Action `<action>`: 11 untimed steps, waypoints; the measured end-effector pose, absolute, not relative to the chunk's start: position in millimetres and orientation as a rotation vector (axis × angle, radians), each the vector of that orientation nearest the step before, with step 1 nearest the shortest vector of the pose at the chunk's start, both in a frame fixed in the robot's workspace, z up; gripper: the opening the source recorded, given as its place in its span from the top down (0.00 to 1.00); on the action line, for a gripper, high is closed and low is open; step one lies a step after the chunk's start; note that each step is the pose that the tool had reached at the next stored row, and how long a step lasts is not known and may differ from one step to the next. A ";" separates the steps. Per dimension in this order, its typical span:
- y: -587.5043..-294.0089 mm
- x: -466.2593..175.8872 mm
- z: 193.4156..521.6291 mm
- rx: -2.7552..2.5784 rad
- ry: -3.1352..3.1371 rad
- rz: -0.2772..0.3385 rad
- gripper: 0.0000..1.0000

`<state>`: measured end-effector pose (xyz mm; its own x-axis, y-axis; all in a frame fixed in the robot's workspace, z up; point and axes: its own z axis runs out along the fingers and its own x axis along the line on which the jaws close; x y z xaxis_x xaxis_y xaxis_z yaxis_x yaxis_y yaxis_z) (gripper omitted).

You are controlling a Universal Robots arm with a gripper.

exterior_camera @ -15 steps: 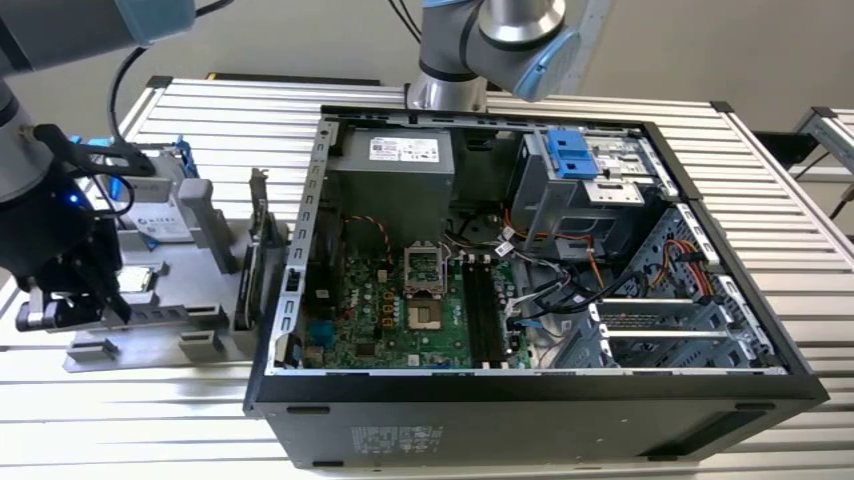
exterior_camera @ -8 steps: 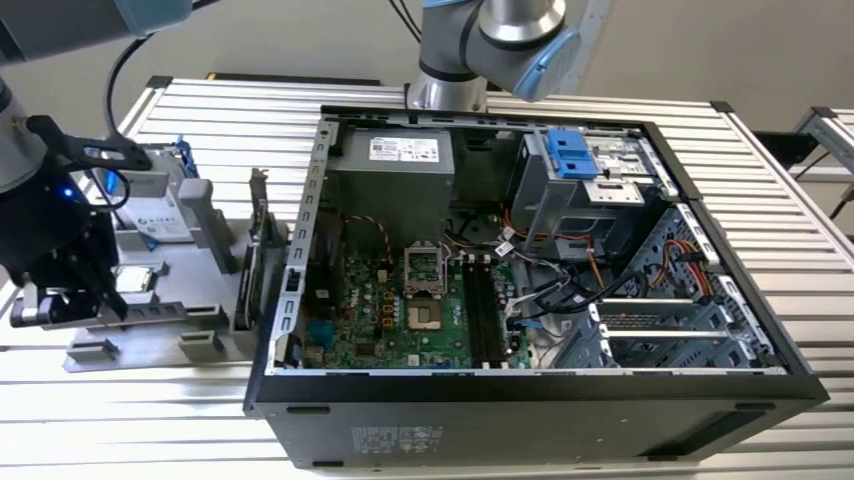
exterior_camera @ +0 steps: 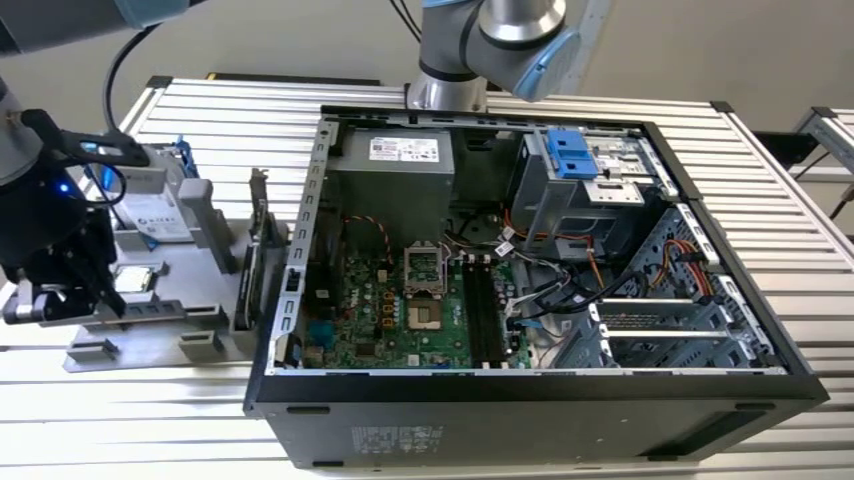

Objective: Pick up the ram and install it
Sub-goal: 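Pick up the ram and move it above insertion slot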

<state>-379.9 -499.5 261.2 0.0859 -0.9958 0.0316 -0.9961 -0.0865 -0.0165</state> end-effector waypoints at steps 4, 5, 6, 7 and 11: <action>-499.5 -380.1 263.9 2.305 -2.120 0.054 1.00; -499.5 -380.1 264.6 2.305 -2.120 0.054 1.00; -499.5 -380.1 265.4 2.305 -2.120 0.054 1.00; -499.5 -380.2 266.1 2.305 -2.120 0.054 1.00; -499.5 -380.4 267.2 2.305 -2.120 0.054 1.00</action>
